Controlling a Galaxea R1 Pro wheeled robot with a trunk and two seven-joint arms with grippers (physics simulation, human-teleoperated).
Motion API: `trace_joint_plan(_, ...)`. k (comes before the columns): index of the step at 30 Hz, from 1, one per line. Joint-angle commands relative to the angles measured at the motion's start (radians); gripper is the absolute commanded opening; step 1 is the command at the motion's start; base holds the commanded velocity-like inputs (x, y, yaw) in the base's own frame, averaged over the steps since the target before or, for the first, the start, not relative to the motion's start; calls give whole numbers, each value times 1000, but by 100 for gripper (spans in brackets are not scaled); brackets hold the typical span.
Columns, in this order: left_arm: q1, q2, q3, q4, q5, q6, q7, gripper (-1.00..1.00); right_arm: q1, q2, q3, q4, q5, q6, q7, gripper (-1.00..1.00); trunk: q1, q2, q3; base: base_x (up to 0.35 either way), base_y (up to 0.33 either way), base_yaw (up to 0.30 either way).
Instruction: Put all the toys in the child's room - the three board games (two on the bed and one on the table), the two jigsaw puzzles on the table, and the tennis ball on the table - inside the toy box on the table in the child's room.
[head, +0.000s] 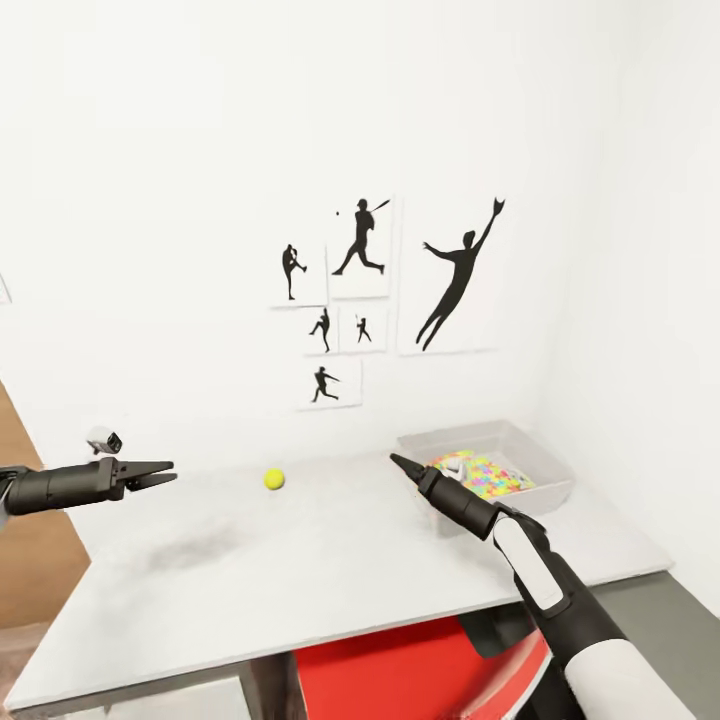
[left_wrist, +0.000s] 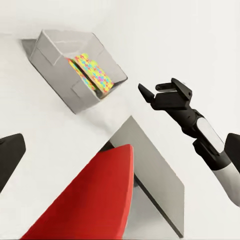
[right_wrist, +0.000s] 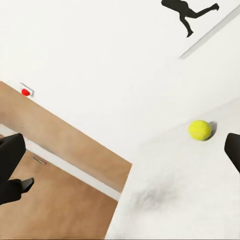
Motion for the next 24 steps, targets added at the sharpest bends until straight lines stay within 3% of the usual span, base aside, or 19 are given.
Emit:
trace_joint_plan(1,0,0,-1,0,0,11,-4,100,0,-1,1,0,-8,4,-1,100,0,-1,-1,-236,119,289)
trace_joint_plan(8,0,0,-1,1,0,11,-4,100,0,0,2,0,-8,4,-24,100,0,-1,-1,-186,149,289)
trace_joint_plan(15,0,0,-1,1,0,11,-4,100,0,0,4,-1,-8,5,-62,100,0,-1,-1,-20,177,284)
trace_joint_plan(24,0,0,-1,0,0,11,-4,100,-1,-2,1,-3,-8,1,-67,100,0,-1,-1,96,161,73)
